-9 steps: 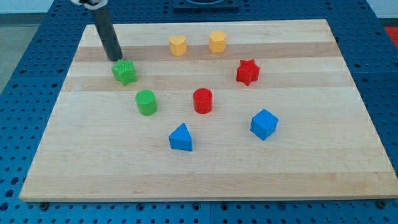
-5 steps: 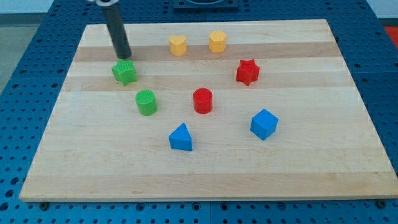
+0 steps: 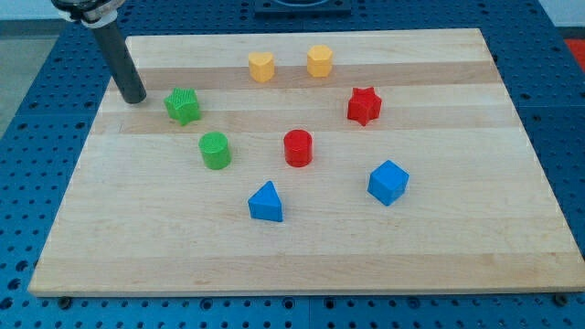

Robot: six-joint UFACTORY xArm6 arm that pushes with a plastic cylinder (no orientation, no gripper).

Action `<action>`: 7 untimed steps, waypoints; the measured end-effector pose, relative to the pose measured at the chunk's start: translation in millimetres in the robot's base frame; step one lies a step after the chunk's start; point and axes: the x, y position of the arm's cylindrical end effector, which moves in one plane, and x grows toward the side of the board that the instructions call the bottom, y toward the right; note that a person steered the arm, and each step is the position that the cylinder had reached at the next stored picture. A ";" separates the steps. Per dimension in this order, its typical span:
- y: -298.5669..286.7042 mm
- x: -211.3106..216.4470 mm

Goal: Move the green star top left to the green circle

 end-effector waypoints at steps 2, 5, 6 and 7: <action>46.4 -0.4; 60.4 20.3; 60.4 23.0; 66.1 19.0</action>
